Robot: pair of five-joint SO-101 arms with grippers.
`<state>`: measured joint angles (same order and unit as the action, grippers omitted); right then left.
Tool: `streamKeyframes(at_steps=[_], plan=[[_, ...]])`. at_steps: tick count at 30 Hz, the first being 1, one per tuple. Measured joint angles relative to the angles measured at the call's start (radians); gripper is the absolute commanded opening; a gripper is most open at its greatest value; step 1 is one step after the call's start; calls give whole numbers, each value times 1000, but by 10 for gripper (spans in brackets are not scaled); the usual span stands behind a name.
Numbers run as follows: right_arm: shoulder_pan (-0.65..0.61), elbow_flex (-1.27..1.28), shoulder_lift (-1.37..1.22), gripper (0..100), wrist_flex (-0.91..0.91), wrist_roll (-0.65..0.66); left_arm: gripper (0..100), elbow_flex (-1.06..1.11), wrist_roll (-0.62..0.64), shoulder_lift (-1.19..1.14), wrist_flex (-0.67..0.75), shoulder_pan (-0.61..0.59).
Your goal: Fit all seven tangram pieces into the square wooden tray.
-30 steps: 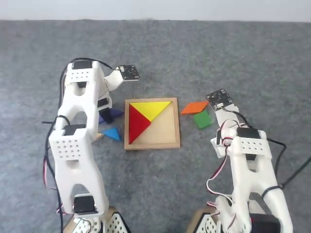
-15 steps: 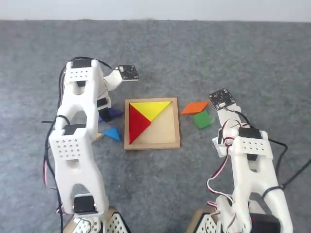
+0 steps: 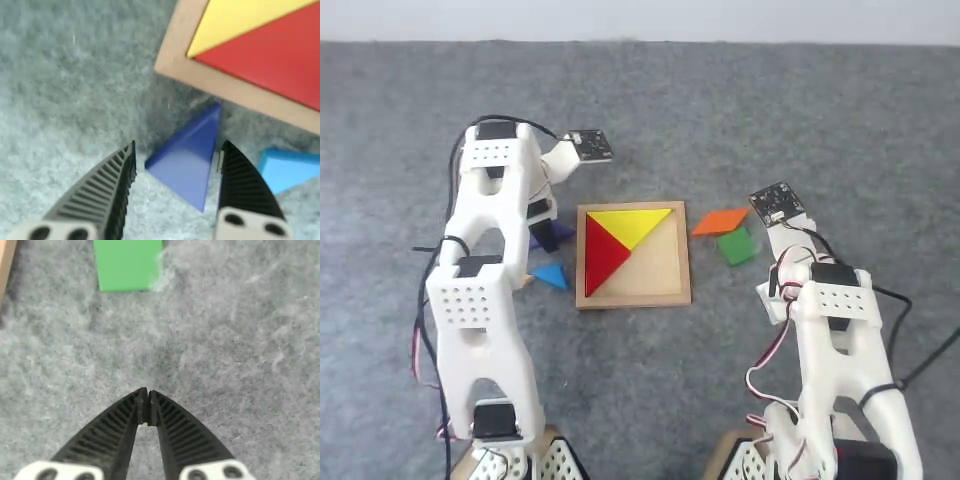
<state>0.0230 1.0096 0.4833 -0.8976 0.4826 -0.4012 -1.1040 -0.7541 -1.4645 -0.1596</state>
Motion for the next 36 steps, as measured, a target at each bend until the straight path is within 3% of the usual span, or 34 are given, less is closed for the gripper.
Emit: streamKeyframes(at_steps=[6, 21, 30, 36], plan=[[0, 0, 0, 8, 0, 0, 258, -17, -9, -29, 21, 11], [0, 0, 0, 8, 0, 0, 254, -215, -44, -144, -75, -28], [0, 0, 0, 8, 0, 0, 254, -222, 2, -146, -75, -38], [0, 0, 0, 8, 0, 0, 202, -222, 8, -146, -75, -38]])
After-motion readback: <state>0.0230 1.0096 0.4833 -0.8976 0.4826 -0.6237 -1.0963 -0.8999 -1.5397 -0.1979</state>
